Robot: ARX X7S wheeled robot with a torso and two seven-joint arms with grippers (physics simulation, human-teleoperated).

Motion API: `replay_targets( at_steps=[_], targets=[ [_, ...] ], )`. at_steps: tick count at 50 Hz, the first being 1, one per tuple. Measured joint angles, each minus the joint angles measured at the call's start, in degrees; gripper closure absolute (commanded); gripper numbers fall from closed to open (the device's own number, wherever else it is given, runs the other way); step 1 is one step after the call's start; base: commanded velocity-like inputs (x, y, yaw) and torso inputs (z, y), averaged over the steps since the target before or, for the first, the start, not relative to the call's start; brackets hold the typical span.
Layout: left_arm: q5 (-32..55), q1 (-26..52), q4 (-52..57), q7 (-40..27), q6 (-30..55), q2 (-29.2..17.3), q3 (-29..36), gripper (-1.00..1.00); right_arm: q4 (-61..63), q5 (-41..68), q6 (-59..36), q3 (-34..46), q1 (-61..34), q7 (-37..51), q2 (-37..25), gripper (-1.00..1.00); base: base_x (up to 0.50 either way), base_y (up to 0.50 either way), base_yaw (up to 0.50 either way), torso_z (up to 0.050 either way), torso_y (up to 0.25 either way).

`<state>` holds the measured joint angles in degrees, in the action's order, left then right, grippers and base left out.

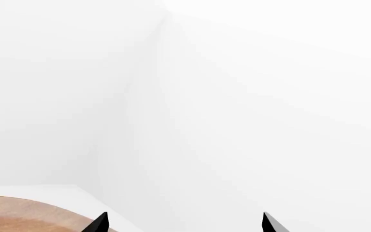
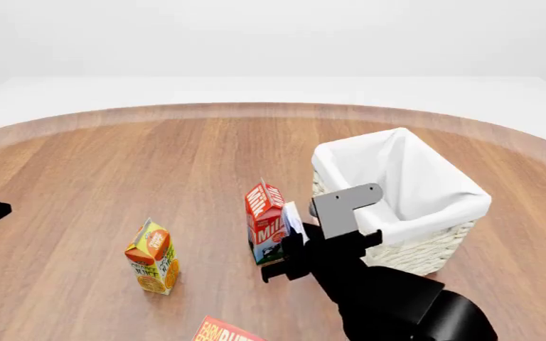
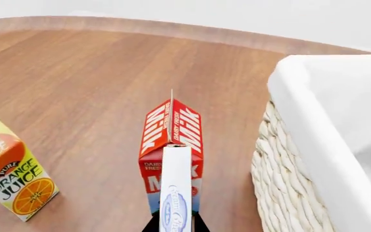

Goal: Pick up the cream cheese box and the butter, and put them in the basket.

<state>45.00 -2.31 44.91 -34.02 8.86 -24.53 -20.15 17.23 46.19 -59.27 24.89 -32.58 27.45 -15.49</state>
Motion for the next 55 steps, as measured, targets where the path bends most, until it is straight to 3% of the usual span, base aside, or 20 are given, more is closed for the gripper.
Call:
replay_targets(
  at_steps=[55],
  targets=[
    [-0.02,-0.07,-0.17,-0.25,-0.64,-0.51,0.49,-1.00,13.12,23.51,-18.79,-19.91,-14.59,20.81,-0.77,1.00,0.00,0.00,0.00,0.000,0.001]
  ],
)
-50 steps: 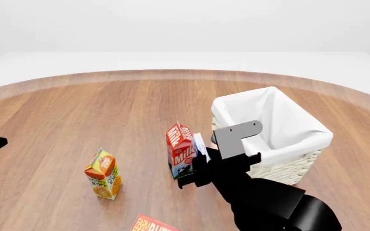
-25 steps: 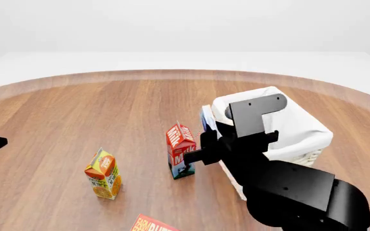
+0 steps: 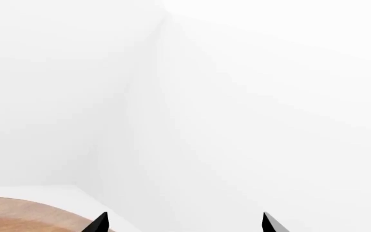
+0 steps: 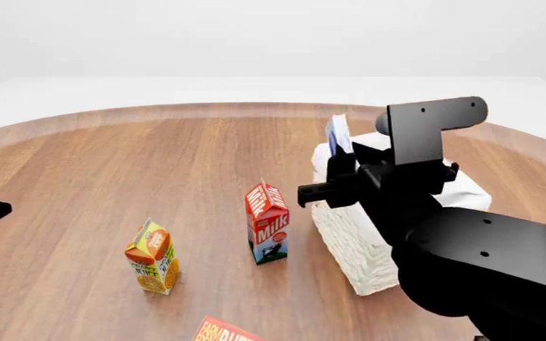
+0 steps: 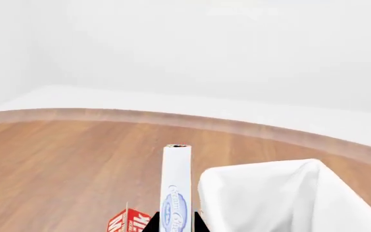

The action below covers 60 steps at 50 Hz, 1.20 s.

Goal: Pick up the cream cheese box and the butter, and put them in the basket.

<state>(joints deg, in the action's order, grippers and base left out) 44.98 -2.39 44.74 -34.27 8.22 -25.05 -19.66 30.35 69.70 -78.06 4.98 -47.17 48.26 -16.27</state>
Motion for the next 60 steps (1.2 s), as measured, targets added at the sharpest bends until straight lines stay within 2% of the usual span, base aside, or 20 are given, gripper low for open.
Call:
replay_targets(
  at_steps=[37,60],
  targets=[
    [-0.22,0.12,-0.26,-0.29,-0.23,-0.22,0.67,-1.00,-7.96,5.24,-2.38,-5.85,-6.22,9.18,-6.10,1.00,0.00,0.00,0.00,0.000,0.001],
    [-0.16,0.13,-0.31,-0.43,-0.41,-0.46,0.89,-1.00,-16.76,-2.43,2.55,0.14,-11.04,6.62,-6.22,1.00,0.00,0.00,0.00,0.000,0.000]
  ],
)
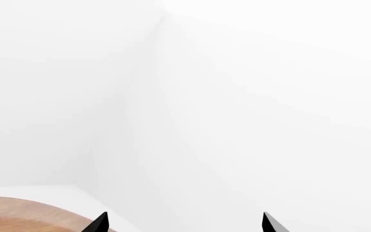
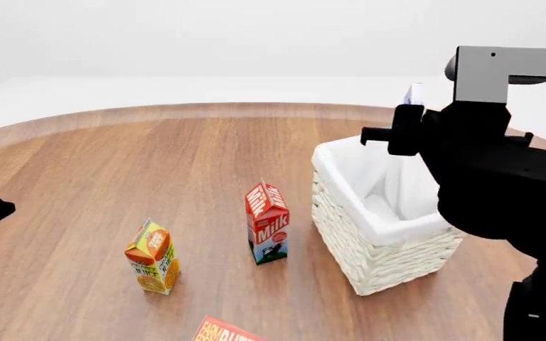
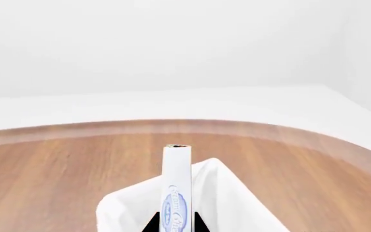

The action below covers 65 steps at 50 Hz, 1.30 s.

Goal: Pick up the cream cheese box and the butter, and put them in the basket.

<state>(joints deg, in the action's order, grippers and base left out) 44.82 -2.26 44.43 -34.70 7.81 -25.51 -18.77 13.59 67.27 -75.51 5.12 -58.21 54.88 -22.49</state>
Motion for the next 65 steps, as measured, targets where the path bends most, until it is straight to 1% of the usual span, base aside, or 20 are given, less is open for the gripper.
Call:
replay_targets(
  at_steps=[27,65],
  targets=[
    [-0.07,-0.18,-0.29,-0.02,-0.42,-0.07,0.23,-1.00,-10.62,-10.22,7.51,7.77,-1.93,-4.13,0.41,1.00,0.00,0.00,0.00,0.000,0.001],
    [-0.08,0.15,-0.88,-0.20,-0.63,-0.39,0.74,-1.00,-20.71,-17.21,18.28,11.04,1.37,-9.27,0.46,1.00,0.00,0.00,0.00,0.000,0.001]
  ],
)
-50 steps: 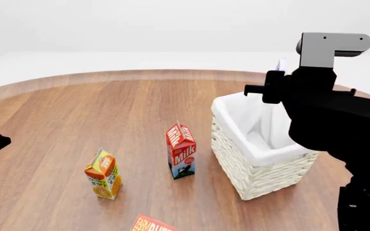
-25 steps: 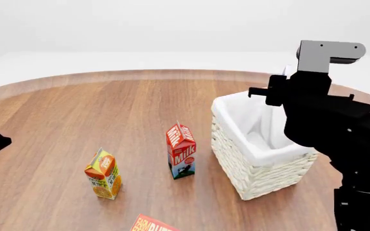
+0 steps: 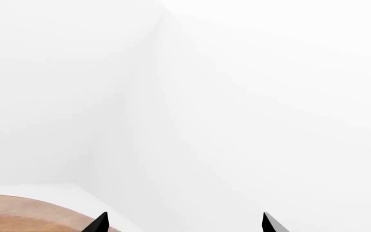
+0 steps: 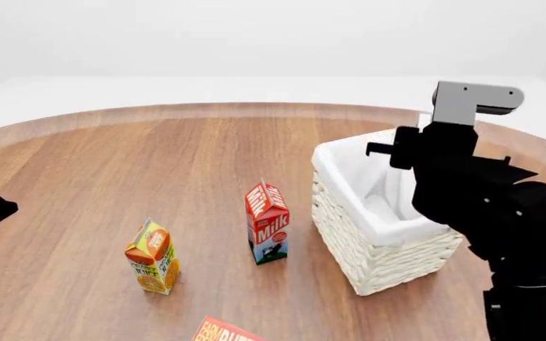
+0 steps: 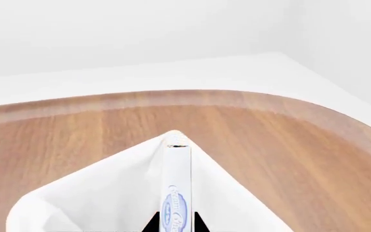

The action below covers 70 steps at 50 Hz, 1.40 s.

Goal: Pick up the cream cheese box and the butter, and put them in the basket.

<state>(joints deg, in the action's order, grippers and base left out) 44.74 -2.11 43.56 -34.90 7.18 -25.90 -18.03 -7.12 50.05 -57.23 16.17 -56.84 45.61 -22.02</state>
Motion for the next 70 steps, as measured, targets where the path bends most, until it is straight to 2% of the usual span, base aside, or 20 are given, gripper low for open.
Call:
replay_targets(
  at_steps=[67,68,70],
  targets=[
    [-0.04,-0.08,-0.57,-0.26,-0.63,-0.39,0.52,-1.00,-12.87,-5.20,5.70,5.91,-2.36,-4.75,3.56,1.00,0.00,0.00,0.00,0.000,0.001],
    [-0.03,-0.07,-0.57,-0.27,-0.64,-0.40,0.53,-1.00,-12.97,-5.25,5.77,5.93,-2.36,-4.73,3.59,-1.00,0.00,0.00,0.00,0.000,0.000],
    [-0.02,-0.07,-0.58,-0.28,-0.65,-0.43,0.53,-1.00,-13.15,-5.57,5.87,6.00,-2.46,-4.75,3.65,-1.00,0.00,0.00,0.00,0.000,0.000]
  ],
)
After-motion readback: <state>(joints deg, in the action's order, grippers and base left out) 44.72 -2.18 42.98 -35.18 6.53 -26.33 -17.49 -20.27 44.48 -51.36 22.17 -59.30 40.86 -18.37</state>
